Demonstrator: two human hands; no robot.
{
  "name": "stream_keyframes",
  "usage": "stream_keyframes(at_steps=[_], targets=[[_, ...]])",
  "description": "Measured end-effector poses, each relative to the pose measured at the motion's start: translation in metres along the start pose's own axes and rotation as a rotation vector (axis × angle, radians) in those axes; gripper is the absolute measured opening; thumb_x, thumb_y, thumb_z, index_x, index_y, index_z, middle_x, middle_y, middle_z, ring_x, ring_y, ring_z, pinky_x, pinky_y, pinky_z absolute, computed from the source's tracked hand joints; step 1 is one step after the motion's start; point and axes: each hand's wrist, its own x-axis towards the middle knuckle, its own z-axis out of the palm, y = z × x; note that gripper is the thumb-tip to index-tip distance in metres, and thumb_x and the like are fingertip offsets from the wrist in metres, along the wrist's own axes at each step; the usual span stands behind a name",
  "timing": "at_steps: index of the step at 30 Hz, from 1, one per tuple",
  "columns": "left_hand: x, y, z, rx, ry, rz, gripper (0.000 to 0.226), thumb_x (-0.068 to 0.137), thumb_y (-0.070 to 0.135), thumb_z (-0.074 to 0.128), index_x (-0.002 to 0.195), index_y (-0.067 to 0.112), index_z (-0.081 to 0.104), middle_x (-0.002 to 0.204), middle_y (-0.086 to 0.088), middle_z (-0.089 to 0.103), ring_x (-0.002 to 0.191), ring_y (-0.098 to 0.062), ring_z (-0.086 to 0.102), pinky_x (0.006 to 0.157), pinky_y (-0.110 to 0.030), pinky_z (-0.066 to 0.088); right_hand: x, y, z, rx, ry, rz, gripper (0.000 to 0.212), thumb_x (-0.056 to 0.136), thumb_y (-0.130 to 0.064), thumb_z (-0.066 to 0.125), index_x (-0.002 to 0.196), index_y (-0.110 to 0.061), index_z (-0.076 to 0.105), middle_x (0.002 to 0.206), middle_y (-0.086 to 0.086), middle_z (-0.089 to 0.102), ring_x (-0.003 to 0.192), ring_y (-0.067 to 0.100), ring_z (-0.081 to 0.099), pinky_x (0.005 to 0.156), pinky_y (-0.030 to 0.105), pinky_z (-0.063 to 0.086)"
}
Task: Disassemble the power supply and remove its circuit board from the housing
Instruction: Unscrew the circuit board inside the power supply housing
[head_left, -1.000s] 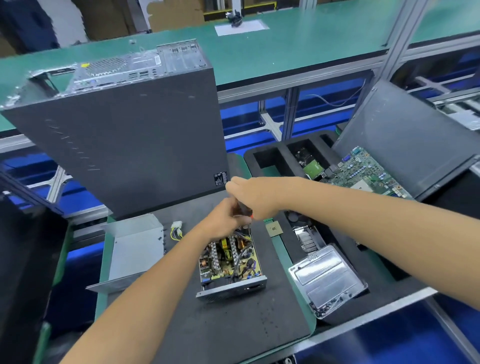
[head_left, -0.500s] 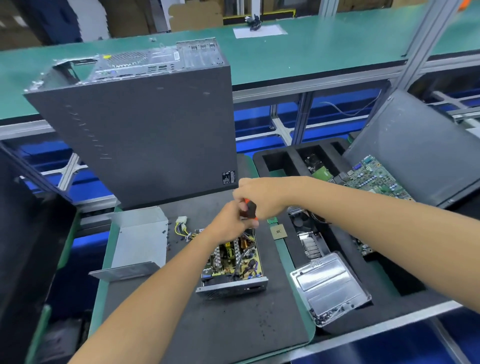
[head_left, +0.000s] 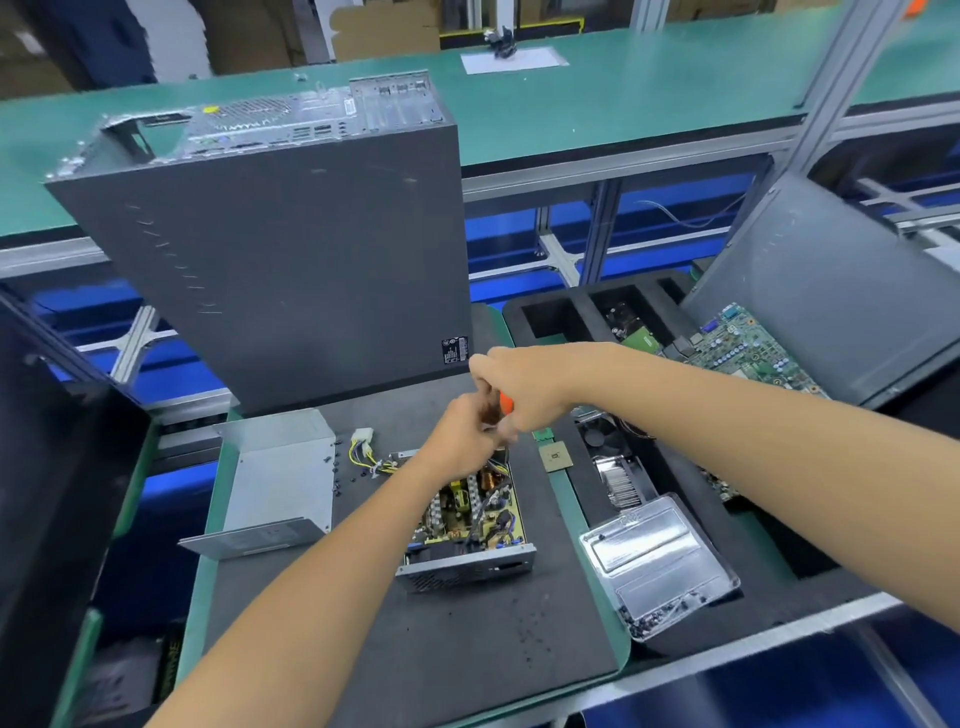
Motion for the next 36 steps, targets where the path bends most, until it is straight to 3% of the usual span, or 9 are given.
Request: stream_keyframes(at_steps=[3,9,12,17,20,25,29,32,36], targets=[[0.004,0.001,0.006,0.002,0.088,0.013,0.036,0.072,0.003,0.076,0.066,0.032,0.055,0.065,0.016,0.058,0.06,0.003,0.051,0.055,-0.01,0.039,0.004,-0.004,0.006,-0.213,0.137,0.088,0.02,0.098,-0.029,0.046,0.105,-0.01,0.047,0.087,0.007,0.048,0.066,0.021,0.046,0.055,0.033,0.036],[0.005,0.0,0.004,0.001,-0.026,-0.019,0.038,0.078,0.018,0.076,0.103,0.023,0.048,0.089,0.016,0.056,0.084,-0.001,0.054,0.072,-0.018,0.044,0.008,0.002,0.007,-0.102,0.094,-0.089,0.032,0.083,-0.012,0.069,0.094,-0.016,0.039,0.086,0.0,0.043,0.074,0.019,0.05,0.056,0.03,0.039],[0.002,-0.007,0.004,0.003,-0.033,-0.036,0.029,0.082,0.013,0.072,0.09,0.028,0.048,0.087,0.016,0.058,0.082,0.003,0.056,0.079,-0.025,0.046,0.003,0.006,0.005,-0.045,0.055,-0.2,0.039,0.077,-0.01,0.073,0.094,-0.017,0.039,0.096,-0.001,0.041,0.087,0.021,0.047,0.065,0.032,0.042],[0.007,0.001,0.003,-0.025,0.039,-0.001,0.028,0.069,0.016,0.083,0.074,0.031,0.06,0.074,0.012,0.062,0.062,0.0,0.054,0.054,-0.021,0.045,0.011,0.0,0.004,-0.142,0.116,0.06,0.022,0.098,-0.03,0.047,0.102,-0.009,0.045,0.093,0.008,0.052,0.07,0.021,0.052,0.058,0.034,0.042],[0.009,0.003,-0.001,-0.046,-0.011,-0.005,0.035,0.069,0.021,0.084,0.086,0.036,0.058,0.085,0.009,0.065,0.075,0.002,0.059,0.063,-0.014,0.048,0.018,-0.003,0.005,-0.239,0.11,0.013,0.012,0.09,-0.014,0.051,0.101,-0.009,0.048,0.083,0.006,0.053,0.068,0.02,0.054,0.053,0.031,0.039],[0.005,-0.01,-0.009,-0.044,-0.226,-0.121,0.041,0.081,0.007,0.073,0.116,0.003,0.052,0.113,-0.012,0.064,0.108,-0.027,0.06,0.094,-0.036,0.049,0.015,0.006,0.004,-0.061,0.044,-0.234,0.041,0.071,-0.002,0.069,0.091,-0.018,0.037,0.09,0.003,0.051,0.085,0.021,0.049,0.061,0.042,0.047],[0.009,-0.004,-0.007,-0.02,-0.121,-0.061,0.043,0.07,0.009,0.082,0.103,-0.004,0.058,0.098,-0.02,0.065,0.092,-0.022,0.062,0.086,-0.04,0.051,0.016,0.009,0.003,0.031,0.096,-0.194,0.032,0.08,-0.017,0.067,0.099,-0.015,0.04,0.097,0.003,0.045,0.078,0.023,0.051,0.061,0.04,0.046],[0.011,-0.003,-0.004,0.003,-0.111,-0.038,0.024,0.068,0.014,0.084,0.086,0.011,0.067,0.089,-0.013,0.068,0.079,-0.015,0.061,0.074,-0.032,0.052,0.021,0.005,0.009,-0.203,0.214,-0.051,0.017,0.098,-0.022,0.046,0.088,-0.014,0.034,0.079,0.004,0.043,0.058,0.016,0.041,0.047,0.033,0.031],[0.017,-0.012,-0.003,0.205,-0.279,-0.053,0.03,0.077,0.021,0.078,0.102,0.014,0.063,0.107,-0.01,0.063,0.099,-0.02,0.057,0.093,-0.04,0.048,0.022,0.009,0.008,-0.055,0.072,-0.112,0.02,0.088,-0.009,0.054,0.084,-0.018,0.036,0.079,0.0,0.048,0.067,0.017,0.053,0.051,0.031,0.037]])
